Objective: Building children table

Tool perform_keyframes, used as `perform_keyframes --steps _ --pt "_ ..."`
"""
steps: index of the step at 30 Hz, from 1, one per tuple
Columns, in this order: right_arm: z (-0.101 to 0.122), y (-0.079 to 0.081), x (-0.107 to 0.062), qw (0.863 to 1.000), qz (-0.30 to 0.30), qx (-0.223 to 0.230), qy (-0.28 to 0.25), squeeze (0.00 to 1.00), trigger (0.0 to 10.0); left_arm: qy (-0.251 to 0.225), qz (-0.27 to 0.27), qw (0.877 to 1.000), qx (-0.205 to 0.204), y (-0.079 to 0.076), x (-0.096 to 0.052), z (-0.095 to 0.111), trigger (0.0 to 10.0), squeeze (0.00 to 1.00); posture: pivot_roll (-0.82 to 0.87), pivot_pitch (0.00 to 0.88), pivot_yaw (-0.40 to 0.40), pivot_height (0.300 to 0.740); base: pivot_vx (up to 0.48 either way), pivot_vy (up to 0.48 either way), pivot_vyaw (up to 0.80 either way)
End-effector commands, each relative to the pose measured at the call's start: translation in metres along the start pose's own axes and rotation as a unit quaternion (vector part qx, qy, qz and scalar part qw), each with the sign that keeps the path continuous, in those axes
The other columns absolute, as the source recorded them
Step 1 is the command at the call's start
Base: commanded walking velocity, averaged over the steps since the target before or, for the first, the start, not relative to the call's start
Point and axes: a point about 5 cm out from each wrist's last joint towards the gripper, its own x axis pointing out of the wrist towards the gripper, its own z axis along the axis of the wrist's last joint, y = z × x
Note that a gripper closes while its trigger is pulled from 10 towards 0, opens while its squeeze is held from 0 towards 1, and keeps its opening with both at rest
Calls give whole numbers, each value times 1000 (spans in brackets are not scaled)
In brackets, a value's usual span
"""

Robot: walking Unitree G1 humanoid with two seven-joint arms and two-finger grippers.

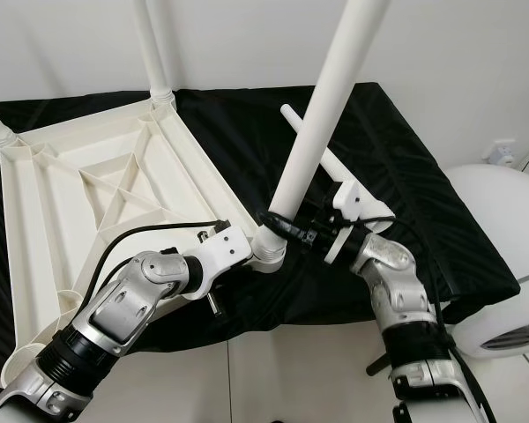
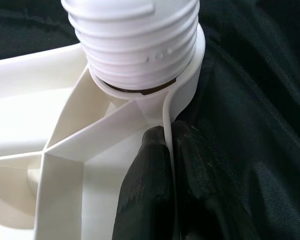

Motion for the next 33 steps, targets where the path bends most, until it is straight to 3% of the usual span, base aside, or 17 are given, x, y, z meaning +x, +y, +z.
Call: perform_keyframes --steps 1,16,20,33 --pt "-56 -6 -37 985 -78 83 132 0 10000 15 22 1000 9 5 -4 -5 10000 0 -81 164 42 740 0 0 0" --pt "-55 -10 -26 982 -41 51 175 0 10000 14 19 1000 10 3 -4 -5 10000 0 -83 163 44 740 0 0 0" --pt "-45 -14 -11 983 -19 20 180 0 10000 14 20 1000 10 3 -4 -4 10000 0 -80 159 42 740 0 0 0" --pt "-35 -15 -4 981 14 -9 195 0 10000 14 20 1000 10 3 -4 -5 10000 0 -85 165 43 740 0 0 0"
